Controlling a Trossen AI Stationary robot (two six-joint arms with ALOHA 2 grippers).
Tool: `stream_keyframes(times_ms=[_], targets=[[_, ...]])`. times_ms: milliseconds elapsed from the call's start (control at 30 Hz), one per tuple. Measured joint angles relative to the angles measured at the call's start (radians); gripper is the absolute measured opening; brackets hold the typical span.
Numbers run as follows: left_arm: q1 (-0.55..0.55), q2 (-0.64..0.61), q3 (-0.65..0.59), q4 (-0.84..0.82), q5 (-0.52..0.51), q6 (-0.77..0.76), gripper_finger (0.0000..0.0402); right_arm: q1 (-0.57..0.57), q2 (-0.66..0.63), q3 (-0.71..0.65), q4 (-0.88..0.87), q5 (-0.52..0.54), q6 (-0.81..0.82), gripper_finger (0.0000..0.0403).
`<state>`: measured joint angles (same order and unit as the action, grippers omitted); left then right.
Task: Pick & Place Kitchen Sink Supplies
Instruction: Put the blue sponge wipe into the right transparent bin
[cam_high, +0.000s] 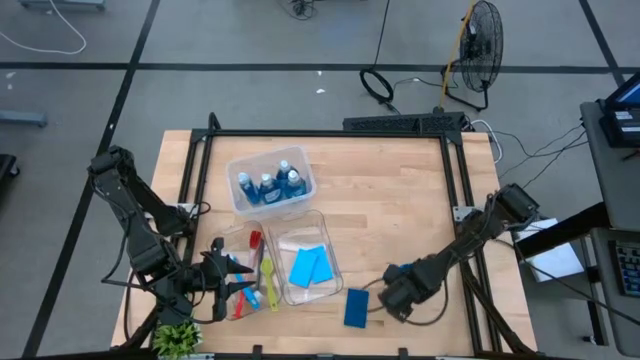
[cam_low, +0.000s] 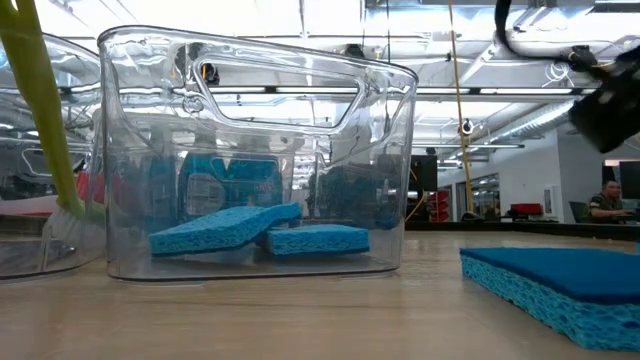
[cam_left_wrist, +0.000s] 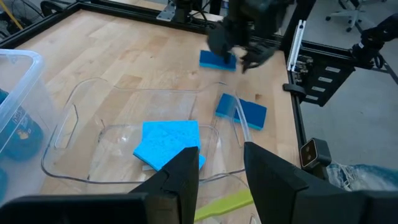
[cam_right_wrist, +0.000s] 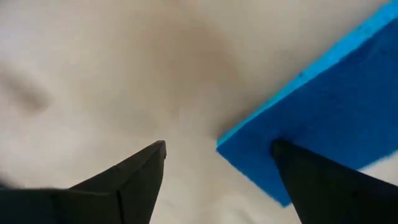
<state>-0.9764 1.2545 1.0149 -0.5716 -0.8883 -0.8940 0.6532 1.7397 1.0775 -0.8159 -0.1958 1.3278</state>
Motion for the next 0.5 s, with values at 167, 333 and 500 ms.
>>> stream_keyframes(times_ms=[167,333,500], targets=[[0.0,0.0,0.0,0.0,0.0,0.0,0.0131,-0.055,-0.069,-0.003,-0.08,-0.146,0.078,0.0274],[0.0,0.0,0.0,0.0,0.0,0.0,0.0132,-0.083,-0.161,-0.001,-0.232,-0.086,0.124,0.0266],[0.0,0.0,0.0,0.0,0.0,0.0,0.0132,-0.074,-0.213,-0.012,-0.313,0.166,0.202,0.0265]])
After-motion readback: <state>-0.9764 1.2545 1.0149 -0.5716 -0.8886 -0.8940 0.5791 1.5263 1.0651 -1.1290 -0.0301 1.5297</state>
